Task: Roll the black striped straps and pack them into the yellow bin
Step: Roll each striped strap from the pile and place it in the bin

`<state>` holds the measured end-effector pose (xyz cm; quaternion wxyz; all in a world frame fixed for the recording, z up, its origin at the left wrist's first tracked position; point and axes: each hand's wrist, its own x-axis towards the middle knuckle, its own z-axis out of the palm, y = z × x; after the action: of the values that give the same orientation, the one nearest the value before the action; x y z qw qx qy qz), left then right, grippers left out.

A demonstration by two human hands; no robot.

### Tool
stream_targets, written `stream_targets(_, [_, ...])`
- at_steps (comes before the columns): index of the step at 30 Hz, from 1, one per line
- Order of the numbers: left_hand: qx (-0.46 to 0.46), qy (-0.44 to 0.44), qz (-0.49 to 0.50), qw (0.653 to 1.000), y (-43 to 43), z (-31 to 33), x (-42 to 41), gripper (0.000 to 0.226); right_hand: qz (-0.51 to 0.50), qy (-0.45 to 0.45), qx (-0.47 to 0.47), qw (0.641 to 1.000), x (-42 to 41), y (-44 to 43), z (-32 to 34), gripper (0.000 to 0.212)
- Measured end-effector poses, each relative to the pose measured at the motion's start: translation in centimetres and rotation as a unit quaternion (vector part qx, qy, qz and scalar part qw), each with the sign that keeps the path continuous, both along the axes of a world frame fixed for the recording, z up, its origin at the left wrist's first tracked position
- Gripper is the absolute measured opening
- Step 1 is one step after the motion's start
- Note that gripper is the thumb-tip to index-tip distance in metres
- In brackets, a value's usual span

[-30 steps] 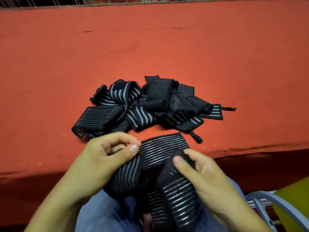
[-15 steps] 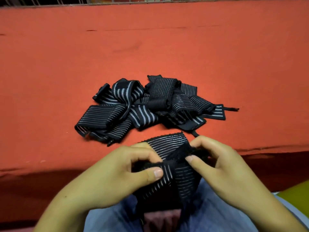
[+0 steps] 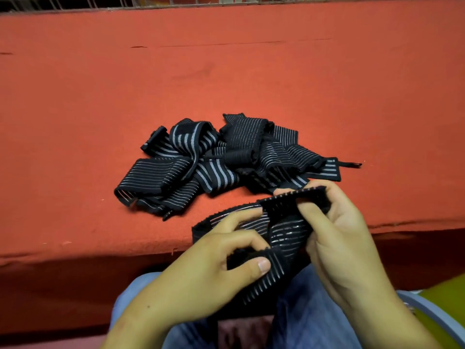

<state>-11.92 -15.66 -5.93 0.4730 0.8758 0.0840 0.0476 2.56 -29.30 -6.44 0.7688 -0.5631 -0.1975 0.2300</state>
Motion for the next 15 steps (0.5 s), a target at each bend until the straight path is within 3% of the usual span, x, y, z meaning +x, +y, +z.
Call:
stream_targets(6, [0.022, -0.023, -0.030, 0.999, -0.5, -0.1, 0.5, 0.005, 0.047, 0.061, 0.046, 0.996, -0.5, 0.2, 0.4, 0.023])
stream_targets(15, [-0.018, 0.063, -0.081, 0.995, -0.8, 0.5, -0.2, 0.006, -0.149, 0.041, 0.072, 0.985, 1.6, 1.0, -0.2, 0.017])
